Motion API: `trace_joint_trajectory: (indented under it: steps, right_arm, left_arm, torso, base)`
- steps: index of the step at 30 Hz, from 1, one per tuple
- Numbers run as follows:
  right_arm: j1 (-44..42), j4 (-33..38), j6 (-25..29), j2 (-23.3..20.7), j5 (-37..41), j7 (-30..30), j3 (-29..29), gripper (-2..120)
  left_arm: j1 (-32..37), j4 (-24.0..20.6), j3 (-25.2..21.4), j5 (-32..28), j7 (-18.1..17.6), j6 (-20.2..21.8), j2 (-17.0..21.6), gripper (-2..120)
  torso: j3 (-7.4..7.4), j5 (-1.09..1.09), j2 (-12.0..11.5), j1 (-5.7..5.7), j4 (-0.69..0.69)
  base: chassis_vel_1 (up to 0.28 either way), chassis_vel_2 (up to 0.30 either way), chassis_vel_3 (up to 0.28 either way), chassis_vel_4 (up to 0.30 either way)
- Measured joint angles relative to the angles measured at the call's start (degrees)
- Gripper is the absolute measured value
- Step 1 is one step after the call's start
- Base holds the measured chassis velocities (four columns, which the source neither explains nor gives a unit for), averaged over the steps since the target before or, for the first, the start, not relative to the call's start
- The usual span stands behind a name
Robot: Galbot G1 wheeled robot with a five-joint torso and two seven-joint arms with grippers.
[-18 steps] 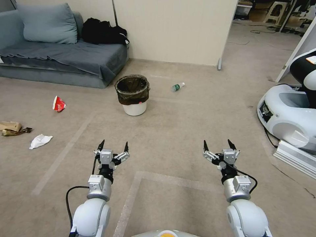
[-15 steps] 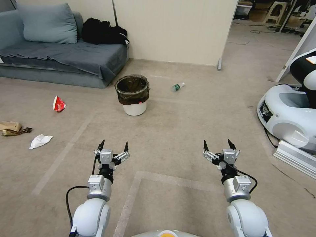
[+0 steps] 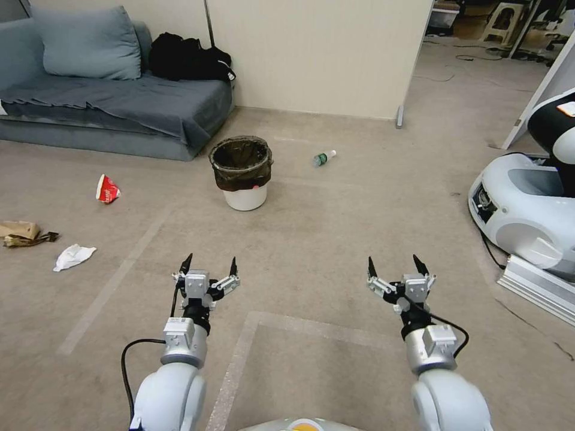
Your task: Pick up the trash bin, then pick up the garbage from the floor and place it into the trash bin.
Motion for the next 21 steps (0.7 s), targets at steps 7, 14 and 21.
trace_joint_trajectory:
  steps: [7,14,21]
  right_arm:
    - [-8.9,11.1,-0.7,2.8,-6.7,1.4,-3.6,100]
    - [-10.3,13.0,-0.8,3.2,-7.9,1.7,-4.2,100]
    - [-10.4,12.4,4.9,3.2,-8.1,1.0,-4.1,100]
  left_arm:
    - [4.0,-10.4,5.4,3.1,-5.8,9.1,-0.7,100]
    - [4.3,-11.3,6.4,2.9,-6.4,10.0,-0.8,100]
    - [4.2,-11.2,6.1,2.9,-6.4,9.6,-0.7,100]
  torso:
    - [0.00,0.01,0.0,0.00,0.01]
    - [0.00,0.00,0.0,0.00,0.01]
    - [0.00,0.01,0.0,0.00,0.01]
  base:
    - [0.000,0.000,0.000,0.000]
    - [0.000,0.000,0.000,0.000]
    - [0.000,0.000,0.000,0.000]
